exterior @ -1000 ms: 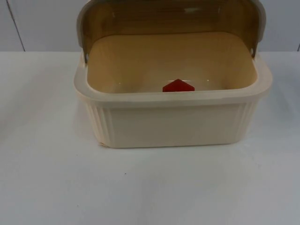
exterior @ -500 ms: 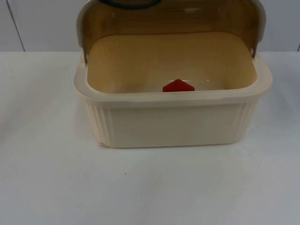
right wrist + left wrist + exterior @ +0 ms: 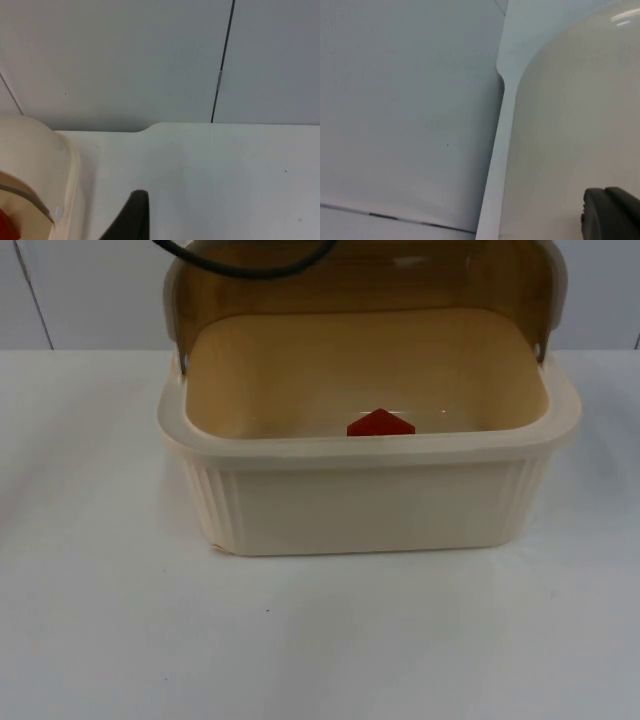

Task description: Open the box lid with the left hand, place the block into the box with the right hand, then close the box lid with the left hand.

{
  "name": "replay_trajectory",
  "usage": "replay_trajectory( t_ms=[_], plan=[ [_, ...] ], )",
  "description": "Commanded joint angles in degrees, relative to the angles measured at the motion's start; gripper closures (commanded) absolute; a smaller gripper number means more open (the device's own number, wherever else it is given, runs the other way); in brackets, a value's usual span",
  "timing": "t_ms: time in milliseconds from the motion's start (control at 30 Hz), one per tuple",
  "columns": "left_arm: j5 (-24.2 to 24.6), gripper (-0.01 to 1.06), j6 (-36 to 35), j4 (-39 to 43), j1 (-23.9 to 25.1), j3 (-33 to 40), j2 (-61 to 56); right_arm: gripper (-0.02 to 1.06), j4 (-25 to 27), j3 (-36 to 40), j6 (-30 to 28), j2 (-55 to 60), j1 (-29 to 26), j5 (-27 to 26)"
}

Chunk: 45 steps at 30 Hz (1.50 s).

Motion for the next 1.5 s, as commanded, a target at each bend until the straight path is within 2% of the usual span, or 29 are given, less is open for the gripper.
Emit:
replay_trajectory(
  t_ms=[0,500,1000,1233,1333,1467],
  plan=[
    [2.61,1.05,-0.76,-1.44,-0.01,-0.08,-0.17,0.08,0.16,0.22,-0.52,-0.52,0.29,0.14],
    [1.47,1.05,-2.77,-1.44,-0.01,4.39,-0.15,0.08,0.40,0.22,-0.52,-0.52,0.29,0.19],
    [0.64,1.05,-7.25,-1.02,-1.23,5.11,-0.99,0.08,0.41,0.22,-0.52,-0.52,0.29,0.15],
    [-5.22,1.05,-6.44,-0.77,-1.63,15.33,-5.11,0.08,0.41,0.22,0.30,-0.52,0.41,-0.24],
    [-9.43,1.05,-6.34,-0.91,-2.87,20.17,-6.97,0.08,1.53,0.22,0.14,-0.52,0.41,-0.23],
    [-10.54,1.05,-6.22,-1.44,-4.67,22.98,-8.10,0.08,1.67,0.22,0.14,-0.52,0.41,-0.23]
  ],
)
